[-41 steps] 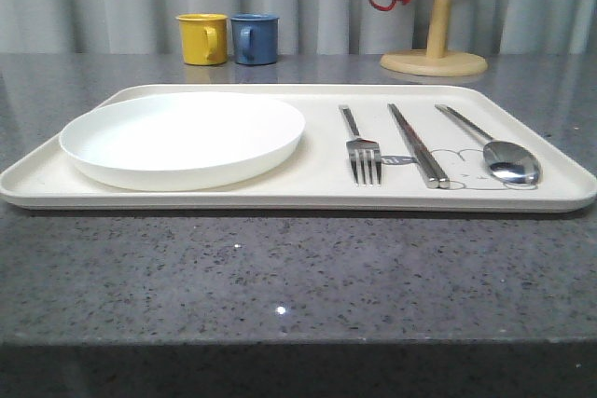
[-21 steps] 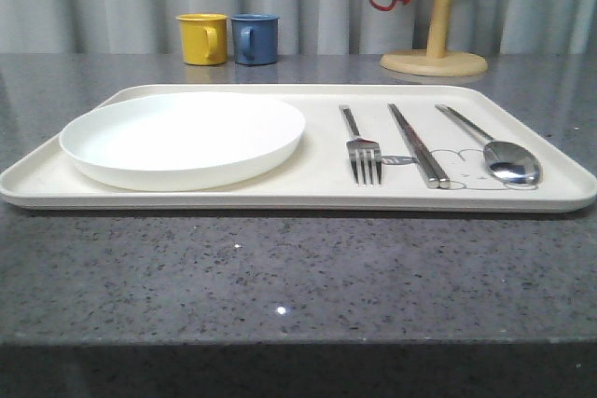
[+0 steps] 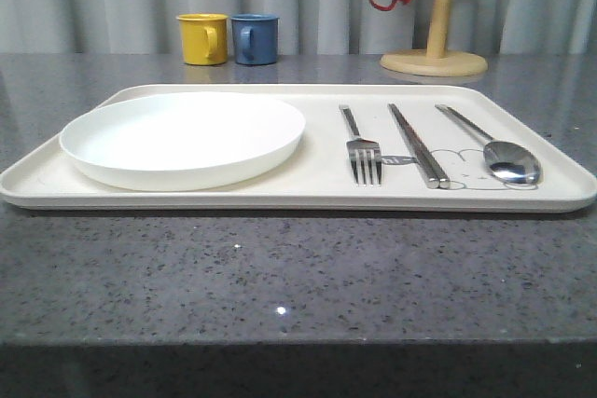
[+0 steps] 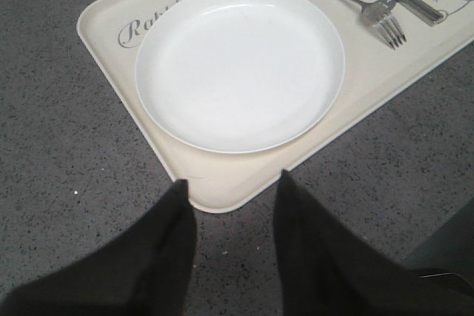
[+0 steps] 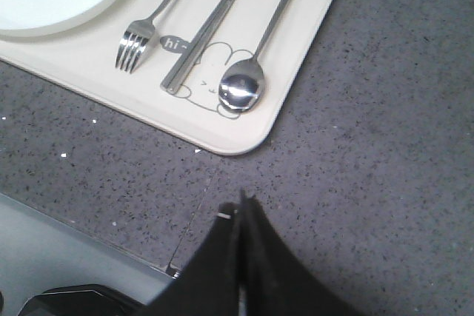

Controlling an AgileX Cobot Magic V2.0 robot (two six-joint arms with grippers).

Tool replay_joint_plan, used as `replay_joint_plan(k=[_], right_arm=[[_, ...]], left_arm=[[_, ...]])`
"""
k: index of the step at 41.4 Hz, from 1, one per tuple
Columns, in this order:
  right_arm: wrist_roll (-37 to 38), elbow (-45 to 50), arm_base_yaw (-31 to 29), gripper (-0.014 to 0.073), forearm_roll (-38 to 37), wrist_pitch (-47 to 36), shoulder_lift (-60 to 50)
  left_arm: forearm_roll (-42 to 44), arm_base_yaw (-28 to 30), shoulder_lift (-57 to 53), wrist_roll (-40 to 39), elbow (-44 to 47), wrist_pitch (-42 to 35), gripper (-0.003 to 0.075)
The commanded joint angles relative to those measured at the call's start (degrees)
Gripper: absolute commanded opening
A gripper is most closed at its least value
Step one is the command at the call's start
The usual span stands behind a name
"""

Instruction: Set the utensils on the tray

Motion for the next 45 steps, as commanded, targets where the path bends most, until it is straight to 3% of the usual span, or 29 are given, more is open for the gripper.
replay_joint_plan(k=[1, 4, 26, 32, 38, 45], right_arm=[[-0.4, -1.4, 0.0, -0.0068, -0.4, -4.1, 0.1], [-0.4, -1.4, 0.0, -0.0068, -0.4, -4.1, 0.1], [-0.4, -1.4, 0.0, -0.0068, -0.4, -4.1, 0.1], [-0.4, -1.4, 0.0, -0.0068, -0.4, -4.1, 0.1], [-0.4, -1.4, 0.0, -0.0068, -0.4, -4.1, 0.1], [-0.4, -1.4, 0.0, -0.0068, -0.4, -4.1, 0.1]], left_arm=[[-0.2, -0.4, 0.1, -0.4, -1.6, -3.8, 0.0066], [-0.2, -0.4, 0.1, -0.4, -1.6, -3.8, -0.0017], [0.0, 0.3, -4.0, -0.4, 0.6, -6.1, -0.0018], [2.0, 6.6, -12.0, -0.3, 10.3, -19.4, -0.0018], [1.9, 16.0, -24.8, -0.3, 26.9, -39.2, -0.0018], [1.9, 25.0, -39.1, -0.3, 40.6, -46.2, -0.0018]])
